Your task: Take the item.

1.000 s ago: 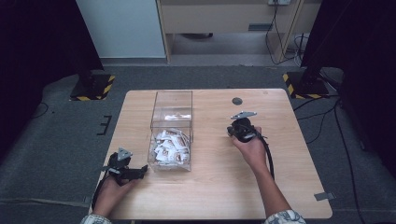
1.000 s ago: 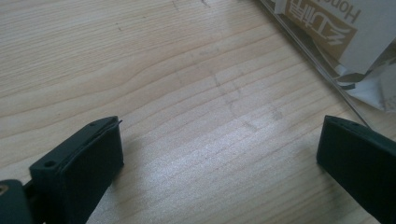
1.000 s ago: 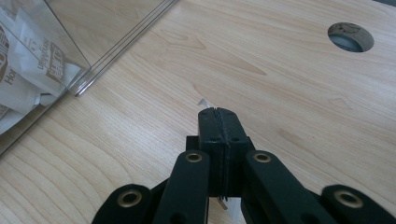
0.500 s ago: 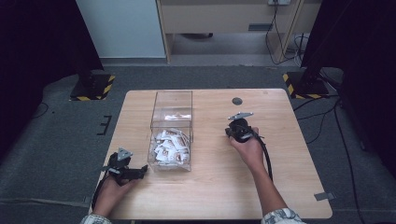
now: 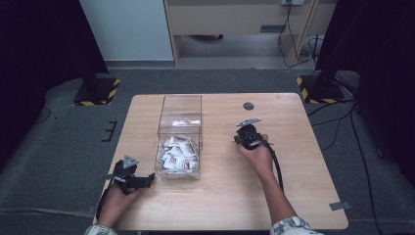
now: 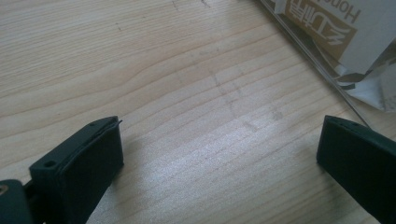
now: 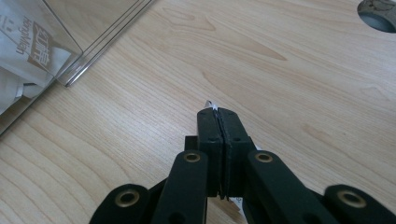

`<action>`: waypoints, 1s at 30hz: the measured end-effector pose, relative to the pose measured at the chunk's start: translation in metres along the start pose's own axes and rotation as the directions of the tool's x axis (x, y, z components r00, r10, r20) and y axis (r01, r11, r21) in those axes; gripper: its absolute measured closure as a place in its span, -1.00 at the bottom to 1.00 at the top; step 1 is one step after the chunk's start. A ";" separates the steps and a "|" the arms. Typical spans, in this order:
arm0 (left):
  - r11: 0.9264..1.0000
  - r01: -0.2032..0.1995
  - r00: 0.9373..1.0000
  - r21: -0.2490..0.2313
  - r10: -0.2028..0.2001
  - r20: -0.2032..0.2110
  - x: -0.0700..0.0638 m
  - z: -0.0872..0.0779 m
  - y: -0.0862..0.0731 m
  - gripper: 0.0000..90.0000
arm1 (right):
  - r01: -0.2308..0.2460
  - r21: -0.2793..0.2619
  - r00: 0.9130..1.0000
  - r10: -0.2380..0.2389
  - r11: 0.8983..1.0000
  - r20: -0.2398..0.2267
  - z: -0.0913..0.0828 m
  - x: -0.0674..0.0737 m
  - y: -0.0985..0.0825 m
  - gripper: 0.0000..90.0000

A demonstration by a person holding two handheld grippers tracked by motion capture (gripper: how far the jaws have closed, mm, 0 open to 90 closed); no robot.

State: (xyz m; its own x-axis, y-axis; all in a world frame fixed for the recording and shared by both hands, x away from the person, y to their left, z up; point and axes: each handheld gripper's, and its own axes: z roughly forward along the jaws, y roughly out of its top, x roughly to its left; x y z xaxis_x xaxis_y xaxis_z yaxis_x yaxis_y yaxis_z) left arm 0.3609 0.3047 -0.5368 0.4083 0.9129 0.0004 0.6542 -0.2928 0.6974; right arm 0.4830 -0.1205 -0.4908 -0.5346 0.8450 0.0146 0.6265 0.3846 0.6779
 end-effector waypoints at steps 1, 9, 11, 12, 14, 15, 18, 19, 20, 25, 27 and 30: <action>1.000 0.000 1.000 -0.002 0.000 0.000 0.000 0.000 0.000 -1.00 | -0.001 0.007 1.000 0.001 1.000 -0.001 0.001 0.001 0.000 0.93; 1.000 0.000 1.000 -0.001 0.000 0.000 0.000 0.000 0.000 -1.00 | -0.003 0.011 1.000 0.003 1.000 0.006 0.000 0.001 0.001 0.73; 1.000 0.000 1.000 0.000 0.000 0.000 0.000 0.000 0.000 -1.00 | -0.005 0.009 1.000 0.005 1.000 0.009 -0.001 0.001 0.001 0.67; 1.000 0.000 1.000 -0.001 0.000 0.000 0.000 0.000 0.000 -1.00 | -0.009 0.008 1.000 0.009 1.000 0.008 -0.001 0.001 0.001 0.65; 1.000 0.000 1.000 -0.001 0.000 0.000 0.000 0.000 0.000 -1.00 | -0.013 0.006 1.000 0.013 1.000 0.008 -0.002 0.001 0.002 0.59; 1.000 0.000 1.000 0.000 0.000 0.000 0.000 0.000 0.000 -1.00 | -0.014 0.006 1.000 0.014 1.000 0.007 -0.002 0.001 0.002 0.56; 1.000 0.000 1.000 0.000 0.000 0.000 0.000 0.000 0.000 -1.00 | -0.015 0.001 1.000 0.015 1.000 0.008 -0.004 0.001 0.002 0.42; 1.000 0.000 1.000 -0.001 0.000 0.000 0.000 0.000 0.000 -1.00 | -0.016 0.000 1.000 0.016 1.000 0.008 -0.004 0.001 0.002 0.40; 1.000 0.000 1.000 -0.002 0.000 0.000 0.000 0.000 0.000 -1.00 | -0.022 -0.003 1.000 0.022 1.000 0.007 -0.005 0.001 0.003 0.35; 1.000 0.000 1.000 0.000 0.000 0.000 0.000 0.000 0.000 -1.00 | -0.038 -0.015 0.999 0.039 0.999 0.009 -0.009 0.000 0.004 0.16; 1.000 0.000 1.000 0.000 0.000 0.000 0.000 0.000 0.000 -1.00 | -0.038 -0.013 0.999 0.038 0.999 0.006 -0.010 0.000 0.004 0.07; 1.000 0.000 1.000 -0.001 0.000 0.000 0.000 0.000 0.000 -1.00 | -0.043 -0.012 0.999 0.043 0.999 0.006 -0.011 0.000 0.003 -0.08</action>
State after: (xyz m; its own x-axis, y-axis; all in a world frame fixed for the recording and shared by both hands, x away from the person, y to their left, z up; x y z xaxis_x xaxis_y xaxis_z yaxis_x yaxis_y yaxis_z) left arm 0.3609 0.3047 -0.5369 0.4081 0.9129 0.0001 0.6534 -0.2921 0.6984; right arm 0.4783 -0.1232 -0.4804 -0.5037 0.8630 0.0388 0.6419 0.3438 0.6854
